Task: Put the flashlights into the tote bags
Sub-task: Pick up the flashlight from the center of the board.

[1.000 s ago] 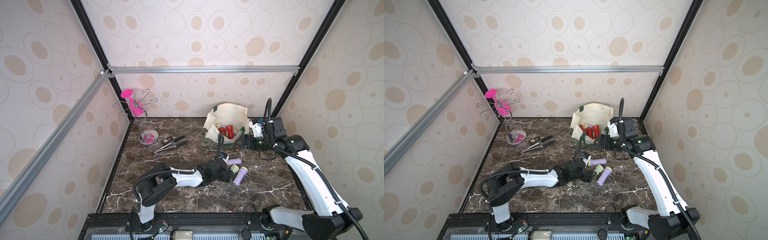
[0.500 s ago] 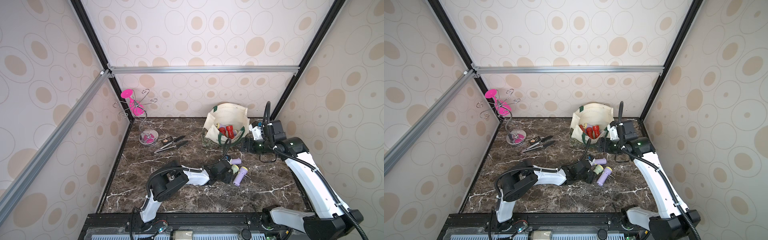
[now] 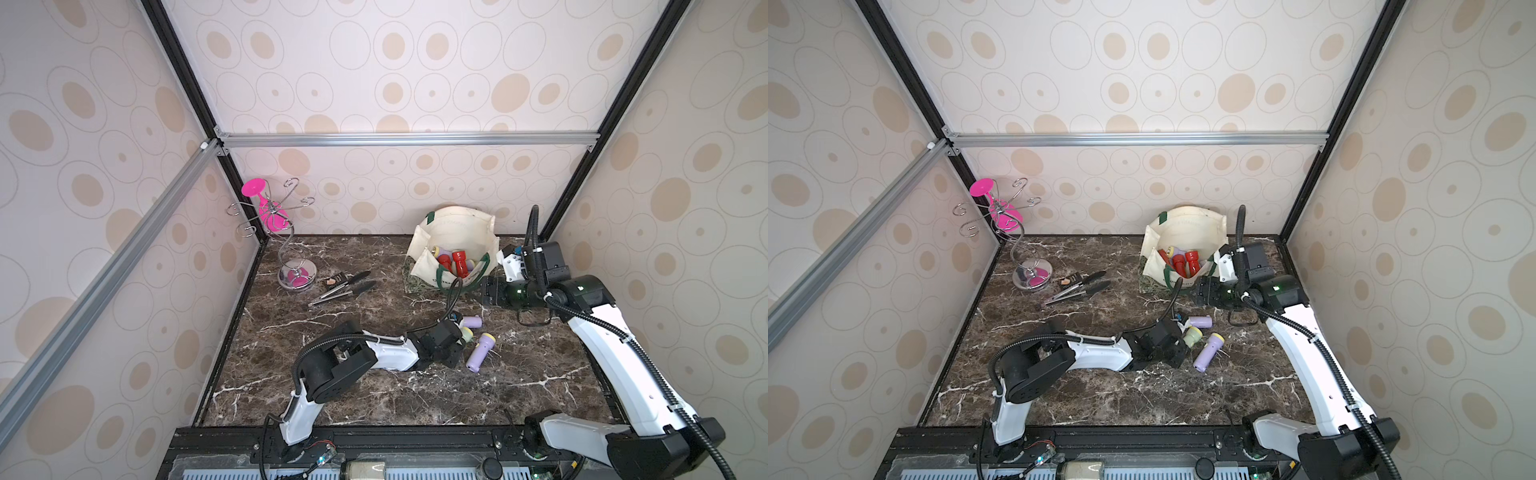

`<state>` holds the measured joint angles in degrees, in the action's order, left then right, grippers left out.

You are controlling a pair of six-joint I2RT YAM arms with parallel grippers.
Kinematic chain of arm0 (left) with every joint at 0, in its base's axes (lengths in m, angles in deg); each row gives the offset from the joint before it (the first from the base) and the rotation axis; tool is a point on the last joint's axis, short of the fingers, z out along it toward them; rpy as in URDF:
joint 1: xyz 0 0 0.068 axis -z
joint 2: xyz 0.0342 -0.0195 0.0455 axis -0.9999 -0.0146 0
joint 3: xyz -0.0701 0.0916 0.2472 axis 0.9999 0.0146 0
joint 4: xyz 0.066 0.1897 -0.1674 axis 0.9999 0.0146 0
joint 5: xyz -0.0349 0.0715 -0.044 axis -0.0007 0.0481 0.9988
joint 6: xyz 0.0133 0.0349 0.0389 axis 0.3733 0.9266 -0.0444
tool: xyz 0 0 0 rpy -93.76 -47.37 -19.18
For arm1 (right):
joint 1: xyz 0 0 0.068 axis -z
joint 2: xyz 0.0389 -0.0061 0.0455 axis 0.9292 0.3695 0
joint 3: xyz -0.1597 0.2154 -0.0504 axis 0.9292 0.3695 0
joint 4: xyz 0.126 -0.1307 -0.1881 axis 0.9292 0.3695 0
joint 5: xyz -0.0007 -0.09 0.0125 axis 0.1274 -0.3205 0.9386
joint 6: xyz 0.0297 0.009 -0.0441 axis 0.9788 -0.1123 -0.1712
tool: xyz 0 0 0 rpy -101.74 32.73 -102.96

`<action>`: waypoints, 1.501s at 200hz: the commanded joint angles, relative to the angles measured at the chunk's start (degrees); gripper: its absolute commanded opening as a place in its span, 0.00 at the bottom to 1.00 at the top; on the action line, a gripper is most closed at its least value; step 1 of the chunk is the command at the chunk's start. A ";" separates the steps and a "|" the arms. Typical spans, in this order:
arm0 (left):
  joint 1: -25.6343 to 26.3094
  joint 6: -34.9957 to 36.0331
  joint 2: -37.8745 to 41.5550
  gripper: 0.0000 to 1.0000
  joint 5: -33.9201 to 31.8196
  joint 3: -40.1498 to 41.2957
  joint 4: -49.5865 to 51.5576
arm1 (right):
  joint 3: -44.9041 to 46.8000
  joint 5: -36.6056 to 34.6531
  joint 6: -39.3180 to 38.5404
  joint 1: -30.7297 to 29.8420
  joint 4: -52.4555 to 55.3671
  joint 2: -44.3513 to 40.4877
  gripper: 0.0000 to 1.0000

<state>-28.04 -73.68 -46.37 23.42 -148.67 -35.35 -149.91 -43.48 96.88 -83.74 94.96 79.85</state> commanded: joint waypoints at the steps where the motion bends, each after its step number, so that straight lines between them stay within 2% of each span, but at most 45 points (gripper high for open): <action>1: 0.11 0.62 0.11 0.43 -0.67 2.07 1.33 | 0.49 0.47 0.55 -0.22 -0.32 -0.19 0.82; 30: 0.31 0.34 0.82 0.50 -0.75 3.76 0.85 | 0.59 0.43 0.55 -0.28 -0.33 -0.20 0.82; 42: 0.57 0.34 1.03 0.49 -0.75 4.45 0.90 | 0.54 0.47 0.55 -0.23 -0.32 -0.28 0.82; 81: 1.02 -0.60 2.51 0.25 -0.60 6.85 -0.01 | 0.97 0.44 0.68 -0.24 -0.50 -0.50 0.81; 125: 1.11 -2.92 6.32 0.16 0.46 10.44 -3.32 | 1.23 0.81 0.46 -0.22 -0.24 -0.48 0.80; 183: 1.19 -7.36 17.01 0.06 -0.21 16.92 -8.48 | 2.44 2.11 0.20 -0.22 -0.56 -0.71 0.80; 263: 0.08 -12.66 31.65 0.01 -3.94 21.56 -13.61 | 2.72 10.97 1.47 -0.22 -4.90 0.28 0.80; 295: -1.50 -14.38 35.67 0.01 -3.13 24.25 -19.02 | 4.85 17.88 3.86 -0.24 -10.01 0.67 0.78; 300: -1.61 -14.41 36.17 0.01 -3.15 24.25 -19.35 | 5.34 19.43 4.46 -1.67 -11.24 0.64 0.78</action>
<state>-28.61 -85.86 -12.80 21.04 -124.98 -48.83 -146.63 -31.46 99.03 -83.76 88.75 79.96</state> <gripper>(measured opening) 0.384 0.785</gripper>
